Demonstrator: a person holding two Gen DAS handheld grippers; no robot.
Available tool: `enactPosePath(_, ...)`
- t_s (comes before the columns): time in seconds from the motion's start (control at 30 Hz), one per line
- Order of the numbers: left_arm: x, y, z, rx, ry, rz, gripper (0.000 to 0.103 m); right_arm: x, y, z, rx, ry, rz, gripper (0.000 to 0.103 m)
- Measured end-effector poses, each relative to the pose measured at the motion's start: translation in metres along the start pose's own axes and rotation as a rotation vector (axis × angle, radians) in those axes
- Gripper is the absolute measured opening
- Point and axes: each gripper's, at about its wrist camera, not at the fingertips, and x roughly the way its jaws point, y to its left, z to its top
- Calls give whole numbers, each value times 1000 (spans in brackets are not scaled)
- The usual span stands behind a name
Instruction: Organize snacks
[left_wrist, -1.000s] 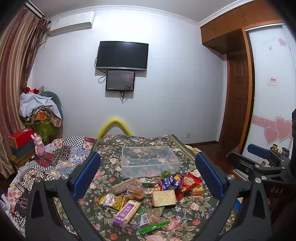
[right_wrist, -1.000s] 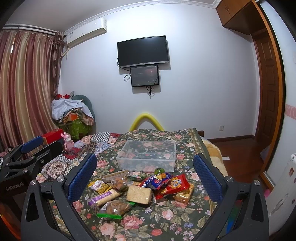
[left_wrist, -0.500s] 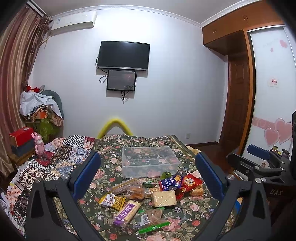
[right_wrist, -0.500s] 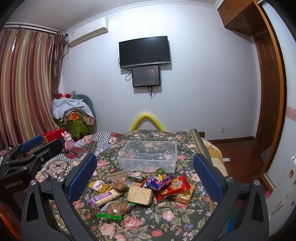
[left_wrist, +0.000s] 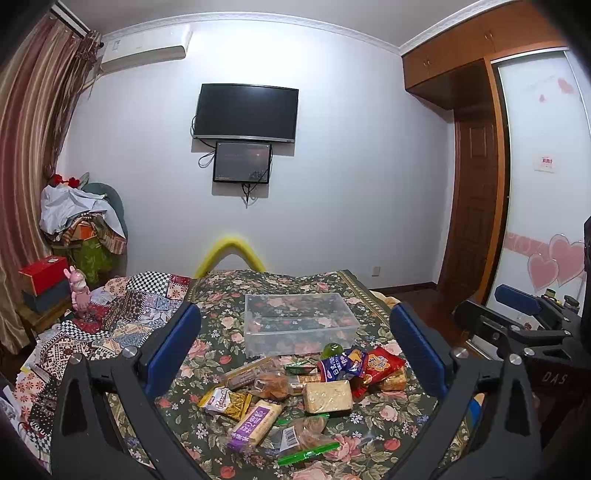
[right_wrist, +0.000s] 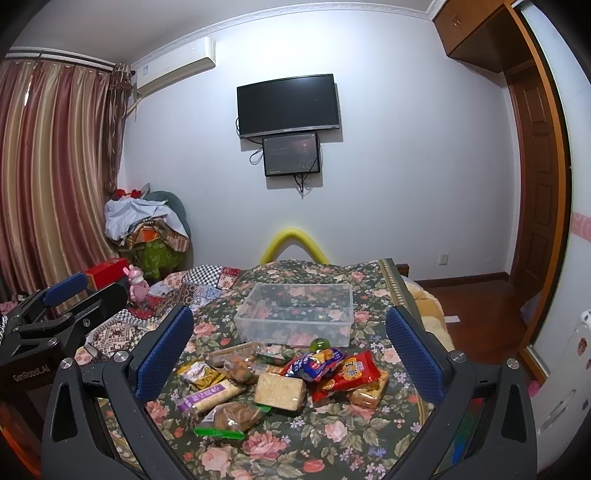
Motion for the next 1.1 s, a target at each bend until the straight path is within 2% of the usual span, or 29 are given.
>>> enactPosePath(0.77, 6, 5, -4, -21, 16, 7, 103, 0, 1, 0, 1, 3, 3, 103)
enactPosePath(1.1, 14, 9, -8, -19, 35, 5, 103, 10, -3, -5, 12, 31, 0, 103)
